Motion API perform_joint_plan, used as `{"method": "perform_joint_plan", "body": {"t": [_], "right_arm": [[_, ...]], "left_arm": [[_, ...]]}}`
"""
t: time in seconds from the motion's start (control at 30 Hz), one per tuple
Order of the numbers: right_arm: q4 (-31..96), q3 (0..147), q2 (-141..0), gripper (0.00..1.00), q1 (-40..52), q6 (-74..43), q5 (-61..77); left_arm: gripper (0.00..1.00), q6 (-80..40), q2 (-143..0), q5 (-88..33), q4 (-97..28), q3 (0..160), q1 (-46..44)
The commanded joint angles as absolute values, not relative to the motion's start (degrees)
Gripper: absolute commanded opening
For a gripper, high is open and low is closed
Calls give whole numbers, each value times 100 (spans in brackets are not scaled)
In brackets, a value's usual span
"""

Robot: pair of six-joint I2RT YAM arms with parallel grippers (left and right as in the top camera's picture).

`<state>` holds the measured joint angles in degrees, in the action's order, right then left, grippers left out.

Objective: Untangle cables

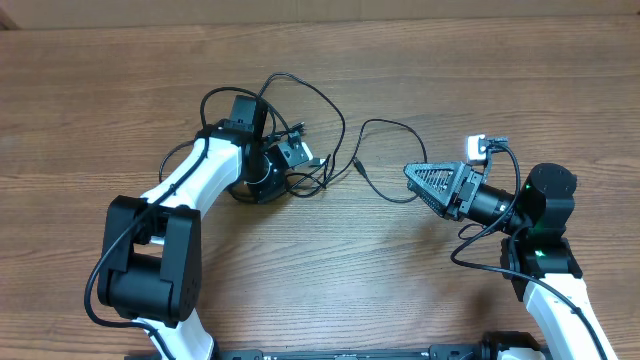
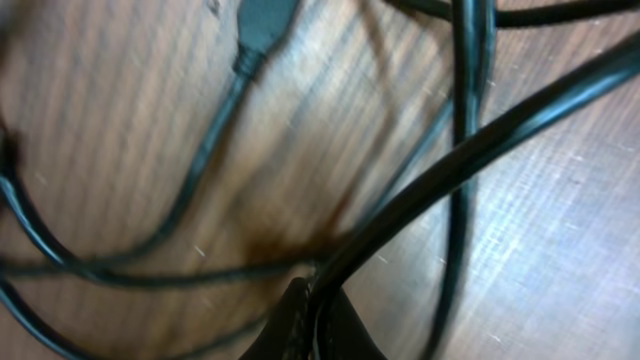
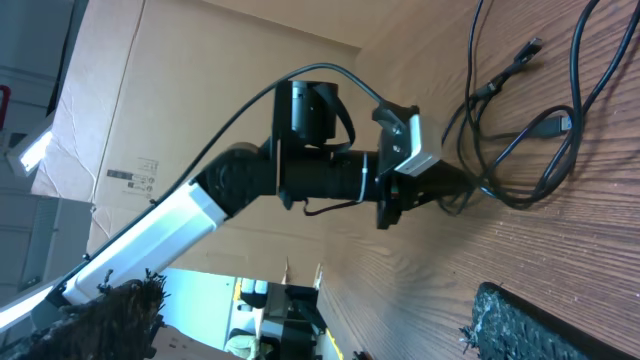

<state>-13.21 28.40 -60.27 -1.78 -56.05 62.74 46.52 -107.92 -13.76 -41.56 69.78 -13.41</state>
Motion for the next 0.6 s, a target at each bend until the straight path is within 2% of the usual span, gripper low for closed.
{"method": "perform_joint_plan", "body": {"t": [0.0, 0.33, 0.57], "right_arm": [[-1310, 2888, -5986, 100, -185, -5542, 6241], [-1310, 2888, -5986, 100, -185, -5542, 6241], [-1310, 2888, -5986, 100, -185, -5542, 6254]], "left_arm": [[4, 4235, -10595, -1527, -4617, 7629, -1352], [4, 4171, -9907, -2121, -7107, 10543, -1352], [4, 3214, -9539, -2255, -7290, 12184, -1352]]}}
